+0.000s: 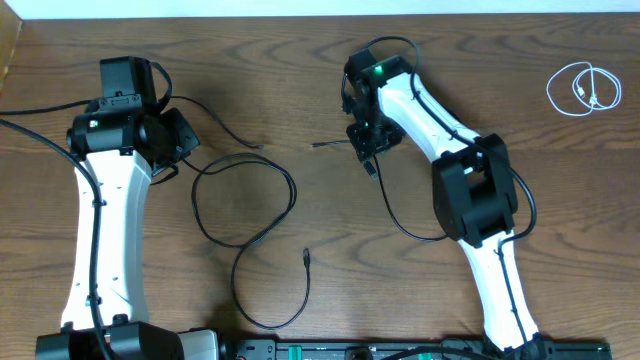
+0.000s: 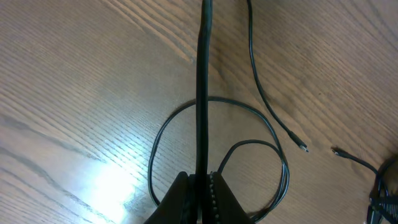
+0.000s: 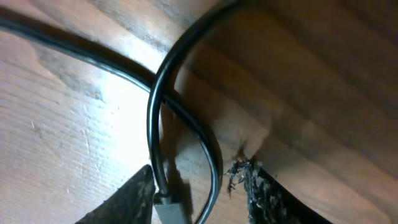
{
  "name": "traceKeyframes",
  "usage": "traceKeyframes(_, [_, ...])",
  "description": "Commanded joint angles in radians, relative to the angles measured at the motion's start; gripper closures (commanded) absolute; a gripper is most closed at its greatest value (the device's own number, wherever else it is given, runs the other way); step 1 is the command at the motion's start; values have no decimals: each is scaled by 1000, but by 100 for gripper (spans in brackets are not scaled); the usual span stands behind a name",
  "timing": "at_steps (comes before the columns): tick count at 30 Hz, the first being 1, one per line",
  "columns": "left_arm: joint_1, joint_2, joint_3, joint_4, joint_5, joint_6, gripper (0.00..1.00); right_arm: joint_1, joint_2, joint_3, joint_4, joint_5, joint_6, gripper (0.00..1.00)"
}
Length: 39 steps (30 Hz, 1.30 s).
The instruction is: Untangle cables
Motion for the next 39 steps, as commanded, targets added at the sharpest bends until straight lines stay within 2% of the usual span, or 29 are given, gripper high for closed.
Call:
traceKeyframes(1, [0, 4, -3, 4, -2, 8, 92, 14, 55, -101, 55, 0, -17, 60])
traceKeyframes(5, [0, 4, -3, 16, -2, 8, 92, 36, 55, -151, 91, 100, 31, 64])
traceKeyframes(9, [0, 4, -3, 27, -2, 8, 92, 48, 55, -169, 97, 122, 37, 69])
traceKeyframes(10, [0, 4, -3, 27, -2, 8, 92, 49, 55, -168, 96, 122, 37, 73])
traceKeyframes(13, [0, 4, -3, 27, -2, 8, 92, 48, 55, -168, 89, 121, 58, 99])
traceKeyframes(18, [0, 4, -3, 23, -2, 8, 92, 31, 55, -139, 34, 99, 89, 99])
traceKeyframes(22, [0, 4, -3, 23, -2, 8, 92, -19, 55, -24, -74, 51, 88, 99])
traceKeyframes(31, [0, 4, -3, 16, -2, 8, 92, -270, -23, 435, -340, 26, 61, 99])
traceKeyframes(39, [0, 4, -3, 18, -2, 8, 92, -556, -118, 682, -435, 121, 99, 99])
